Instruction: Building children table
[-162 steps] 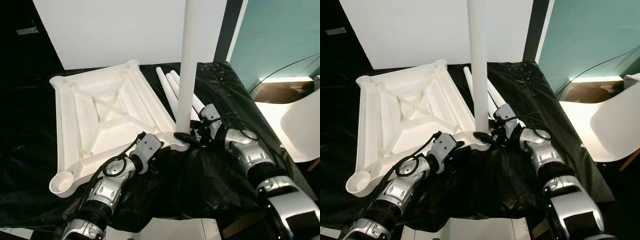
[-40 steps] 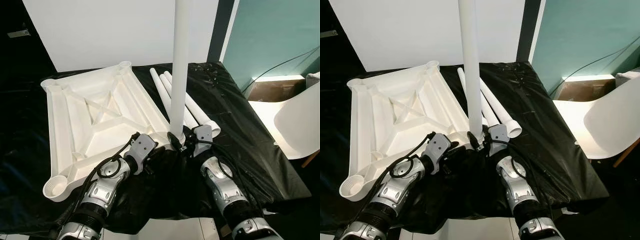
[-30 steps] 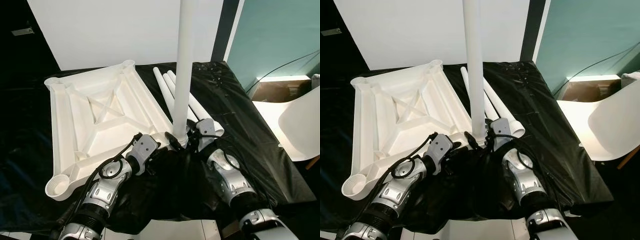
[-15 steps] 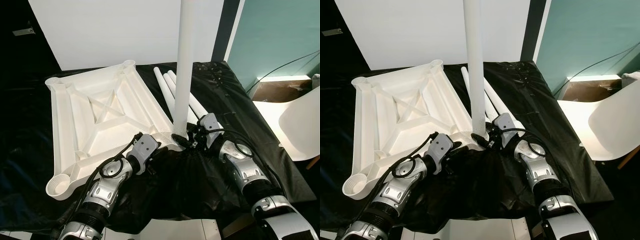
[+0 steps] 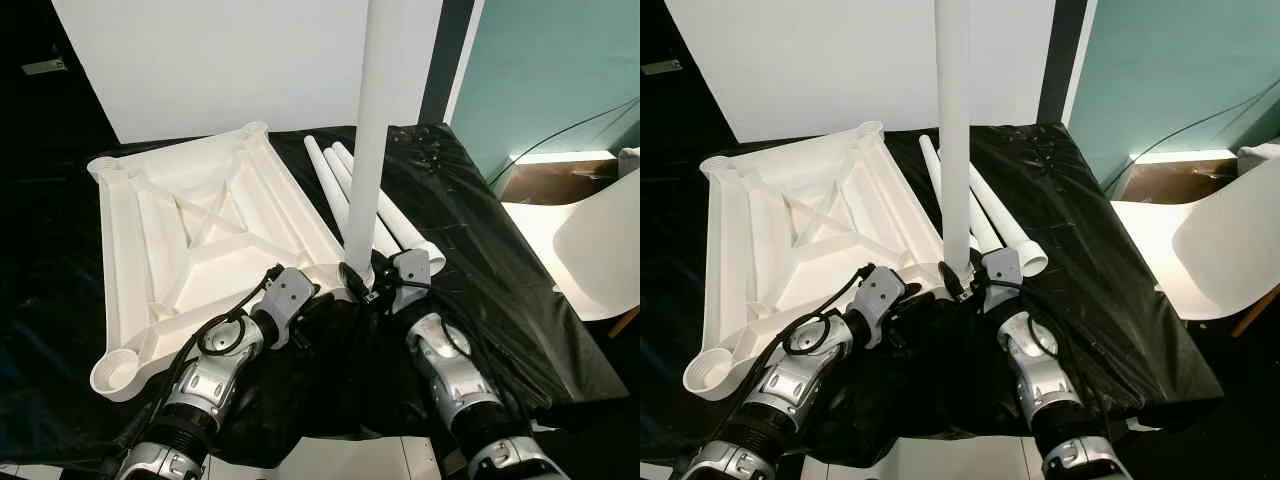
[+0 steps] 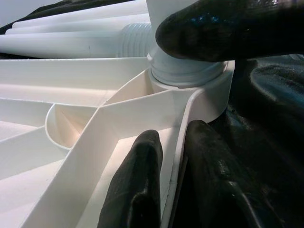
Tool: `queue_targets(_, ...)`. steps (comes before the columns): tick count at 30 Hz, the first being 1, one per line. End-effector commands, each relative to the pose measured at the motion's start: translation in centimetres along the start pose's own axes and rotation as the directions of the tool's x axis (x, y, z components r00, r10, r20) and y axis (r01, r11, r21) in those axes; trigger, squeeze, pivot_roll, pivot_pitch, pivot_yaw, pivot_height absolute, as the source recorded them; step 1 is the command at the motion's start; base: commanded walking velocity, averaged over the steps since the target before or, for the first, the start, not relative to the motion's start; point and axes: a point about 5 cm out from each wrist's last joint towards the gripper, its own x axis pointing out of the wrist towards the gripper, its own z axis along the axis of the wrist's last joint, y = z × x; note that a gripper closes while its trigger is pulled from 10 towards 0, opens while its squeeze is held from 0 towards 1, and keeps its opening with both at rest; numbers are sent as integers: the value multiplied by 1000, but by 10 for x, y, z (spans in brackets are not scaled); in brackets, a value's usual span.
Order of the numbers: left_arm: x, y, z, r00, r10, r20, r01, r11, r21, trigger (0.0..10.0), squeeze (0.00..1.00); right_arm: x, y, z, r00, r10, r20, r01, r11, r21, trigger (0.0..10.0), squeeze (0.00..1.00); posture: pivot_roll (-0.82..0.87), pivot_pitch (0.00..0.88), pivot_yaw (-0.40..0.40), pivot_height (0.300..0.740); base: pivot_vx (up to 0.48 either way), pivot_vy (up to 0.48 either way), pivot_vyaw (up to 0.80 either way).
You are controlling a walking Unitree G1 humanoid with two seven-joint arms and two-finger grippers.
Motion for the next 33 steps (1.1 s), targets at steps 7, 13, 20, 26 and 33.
queue_targets(7, 0, -19, -26, 991, -84, -107, 79, 995, -59, 10000, 0, 3, -15, 1, 999, -32, -29, 32, 999, -24, 10000, 0, 46, 0, -2, 740, 0, 0, 0)
queue_targets(13, -1, -18, -27, 991, -81, -108, 74, 995, -62, 10000, 0, 12, -28, 15, 992, 127, -23, -129, 989, -76, 10000, 0, 44, 0, -2, 740, 0, 0, 0)
queue_targets(20, 0, -18, -27, 991, -81, -109, 74, 995, -65, 10000, 0, 15, -38, 19, 887, 427, -177, -452, 882, -133, 10000, 0, 39, 0, -1, 740, 0, 0, 0)
queue_targets(26, 0, -17, -26, 991, -83, -107, 76, 995, -61, 10000, 0, 9, -41, 11, 831, 487, -270, -530, 840, -118, 510, 0, 41, 0, 5, 740, 0, 0, 0)
queue_targets(33, -3, -17, -27, 990, -83, -112, 76, 995, -62, 10000, 0, 6, -35, 3, 842, 476, -255, -505, 861, -62, 0, 0, 47, 0, 7, 740, 0, 0, 0)
